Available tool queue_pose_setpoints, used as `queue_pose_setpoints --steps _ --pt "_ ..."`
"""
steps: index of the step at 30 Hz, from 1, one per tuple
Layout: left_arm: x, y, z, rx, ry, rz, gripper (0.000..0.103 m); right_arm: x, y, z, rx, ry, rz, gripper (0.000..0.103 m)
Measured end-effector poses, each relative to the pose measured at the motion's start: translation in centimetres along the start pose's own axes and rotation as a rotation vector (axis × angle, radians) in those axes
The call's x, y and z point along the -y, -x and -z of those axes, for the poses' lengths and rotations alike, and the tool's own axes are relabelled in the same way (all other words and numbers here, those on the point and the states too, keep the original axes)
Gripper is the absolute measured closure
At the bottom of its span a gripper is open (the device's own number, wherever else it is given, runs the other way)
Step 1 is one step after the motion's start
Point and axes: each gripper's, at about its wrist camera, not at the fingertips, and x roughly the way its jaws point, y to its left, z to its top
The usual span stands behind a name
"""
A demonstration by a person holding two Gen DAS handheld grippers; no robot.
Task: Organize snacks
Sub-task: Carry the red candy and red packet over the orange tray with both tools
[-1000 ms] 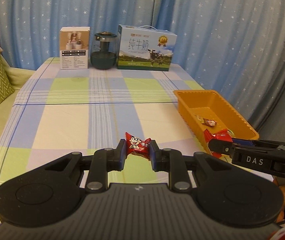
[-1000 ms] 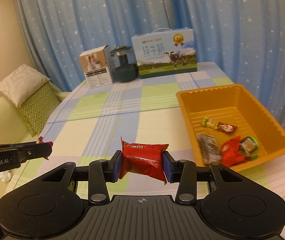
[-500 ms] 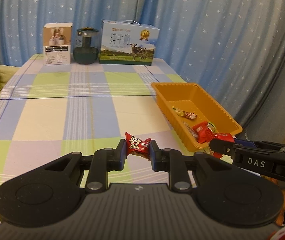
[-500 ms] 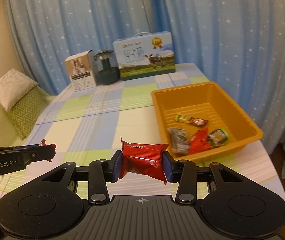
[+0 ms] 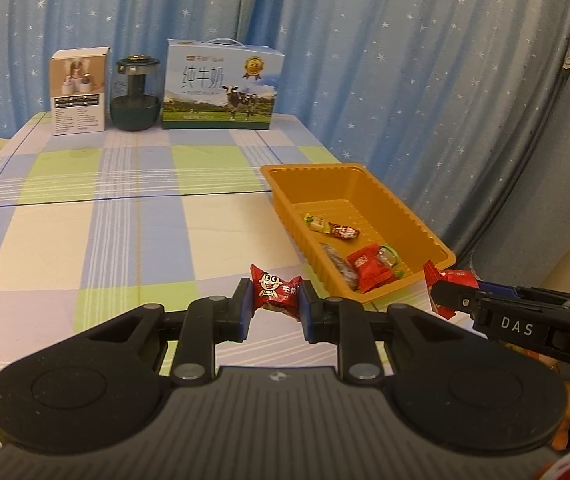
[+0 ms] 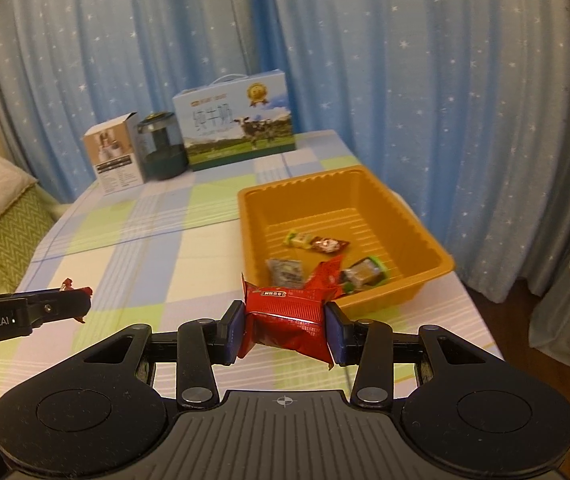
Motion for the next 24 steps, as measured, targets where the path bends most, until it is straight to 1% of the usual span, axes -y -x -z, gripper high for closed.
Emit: queue_pose_setpoints --steps 7,14,19,24 --pt "2.0 -0.9 -0.8 -0.001 -0.029 0.031 0.082 1.4 0.4 -0.3 0.01 -0.017 0.029 0.06" --pt "3.7 -2.4 -2.1 0.003 -0.049 0.058 0.082 2.8 0.4 -1.2 0.02 -0.026 0.041 0.06" --pt "4.9 -4.2 -3.3 -0.001 -0.063 0.078 0.082 4.1 0.2 -2.6 0.036 -0.018 0.046 0.06" --pt "5.9 -6.6 -4.5 -0.007 -0.077 0.098 0.082 5.9 -1.3 -4.0 0.038 -0.011 0.048 0.06"
